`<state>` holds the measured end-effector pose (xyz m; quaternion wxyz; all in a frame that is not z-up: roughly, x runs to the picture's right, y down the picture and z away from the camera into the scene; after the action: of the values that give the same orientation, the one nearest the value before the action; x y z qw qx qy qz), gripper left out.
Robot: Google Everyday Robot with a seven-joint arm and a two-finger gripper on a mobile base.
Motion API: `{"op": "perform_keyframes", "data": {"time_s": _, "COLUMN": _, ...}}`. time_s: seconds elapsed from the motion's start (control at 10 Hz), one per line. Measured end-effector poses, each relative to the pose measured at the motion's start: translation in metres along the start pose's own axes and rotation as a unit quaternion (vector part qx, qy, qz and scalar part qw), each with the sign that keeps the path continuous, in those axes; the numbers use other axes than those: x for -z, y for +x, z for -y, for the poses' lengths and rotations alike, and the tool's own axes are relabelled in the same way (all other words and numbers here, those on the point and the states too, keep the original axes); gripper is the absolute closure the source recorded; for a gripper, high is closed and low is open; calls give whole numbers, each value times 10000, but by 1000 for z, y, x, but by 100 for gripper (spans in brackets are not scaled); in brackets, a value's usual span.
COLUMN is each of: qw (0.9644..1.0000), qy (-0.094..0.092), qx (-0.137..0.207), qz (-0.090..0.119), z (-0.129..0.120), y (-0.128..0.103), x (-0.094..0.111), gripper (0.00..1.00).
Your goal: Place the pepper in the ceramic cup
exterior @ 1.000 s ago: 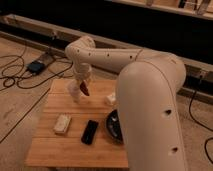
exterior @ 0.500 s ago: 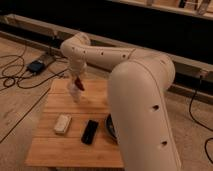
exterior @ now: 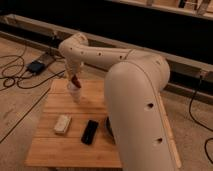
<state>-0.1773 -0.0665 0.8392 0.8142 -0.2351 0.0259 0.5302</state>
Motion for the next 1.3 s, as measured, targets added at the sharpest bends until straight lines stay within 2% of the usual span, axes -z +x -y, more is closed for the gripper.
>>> {"op": "perform_keyframes", "data": {"time_s": 0.6, "qw": 9992, "qy": -146, "qx": -30, "qz": 358, "z": -5, "y": -8, "x": -17, "gripper": 99}}
{"op": "perform_keyframes", "data": {"time_s": 0.7, "qw": 9991, "qy": -156, "qx": -30, "qz": 390, "z": -7, "y": -8, "x": -20, "gripper": 94}}
{"op": "perform_keyframes", "data": {"time_s": 0.9, "qw": 9990, "qy": -164, "qx": 3, "qz": 425, "z": -11, "y": -5, "x": -27, "gripper": 72}}
{"op": "perform_keyframes", "data": {"time_s": 1.1, "qw": 9989, "qy": -153, "qx": 21, "qz": 441, "z": -13, "y": -3, "x": -30, "gripper": 55}}
{"op": "perform_keyframes", "data": {"time_s": 1.3, "qw": 9987, "qy": -112, "qx": 28, "qz": 495, "z": -13, "y": -1, "x": -33, "gripper": 32}}
